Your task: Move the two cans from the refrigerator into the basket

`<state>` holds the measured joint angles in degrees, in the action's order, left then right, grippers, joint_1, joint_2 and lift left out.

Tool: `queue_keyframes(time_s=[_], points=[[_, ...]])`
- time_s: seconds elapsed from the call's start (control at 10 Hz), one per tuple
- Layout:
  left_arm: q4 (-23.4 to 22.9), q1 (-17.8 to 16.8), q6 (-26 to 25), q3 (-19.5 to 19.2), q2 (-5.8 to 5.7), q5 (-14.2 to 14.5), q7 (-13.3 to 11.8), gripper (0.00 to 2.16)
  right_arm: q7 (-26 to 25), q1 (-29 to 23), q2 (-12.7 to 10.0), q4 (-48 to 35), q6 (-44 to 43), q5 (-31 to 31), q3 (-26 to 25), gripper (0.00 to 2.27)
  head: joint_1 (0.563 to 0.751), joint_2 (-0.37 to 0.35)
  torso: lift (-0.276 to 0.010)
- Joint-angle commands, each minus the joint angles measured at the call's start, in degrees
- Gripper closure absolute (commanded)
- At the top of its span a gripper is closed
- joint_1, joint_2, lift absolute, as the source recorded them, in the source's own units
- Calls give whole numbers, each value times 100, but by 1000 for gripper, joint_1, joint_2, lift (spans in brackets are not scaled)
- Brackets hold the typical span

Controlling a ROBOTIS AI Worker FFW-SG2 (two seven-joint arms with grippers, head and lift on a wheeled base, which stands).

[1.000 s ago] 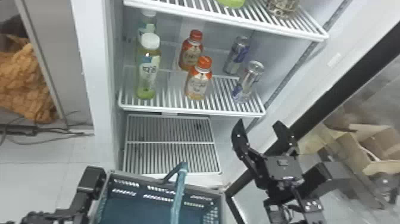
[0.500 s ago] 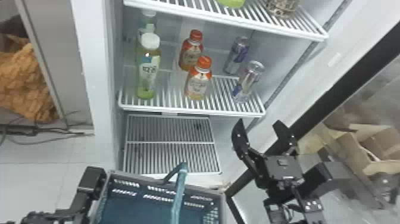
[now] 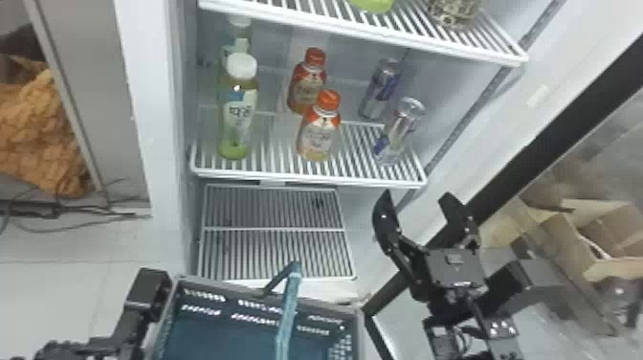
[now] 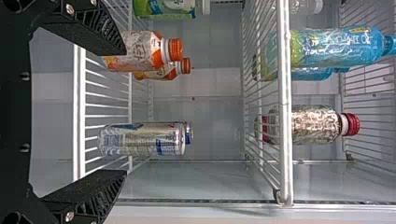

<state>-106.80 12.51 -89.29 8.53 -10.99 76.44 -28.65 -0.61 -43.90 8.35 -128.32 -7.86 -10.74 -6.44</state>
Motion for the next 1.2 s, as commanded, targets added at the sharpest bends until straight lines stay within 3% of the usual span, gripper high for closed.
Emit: queue_keyframes(time_s=[0.0, 1.1], points=[[0, 0, -74, -7, 0, 11, 0, 1210, 0, 73, 0, 70, -2, 0, -7, 98, 695, -350, -266], [0, 0, -74, 27, -18, 126, 9, 1210, 79, 1648, 62, 1814, -438, 251, -99, 98, 695, -350, -266]])
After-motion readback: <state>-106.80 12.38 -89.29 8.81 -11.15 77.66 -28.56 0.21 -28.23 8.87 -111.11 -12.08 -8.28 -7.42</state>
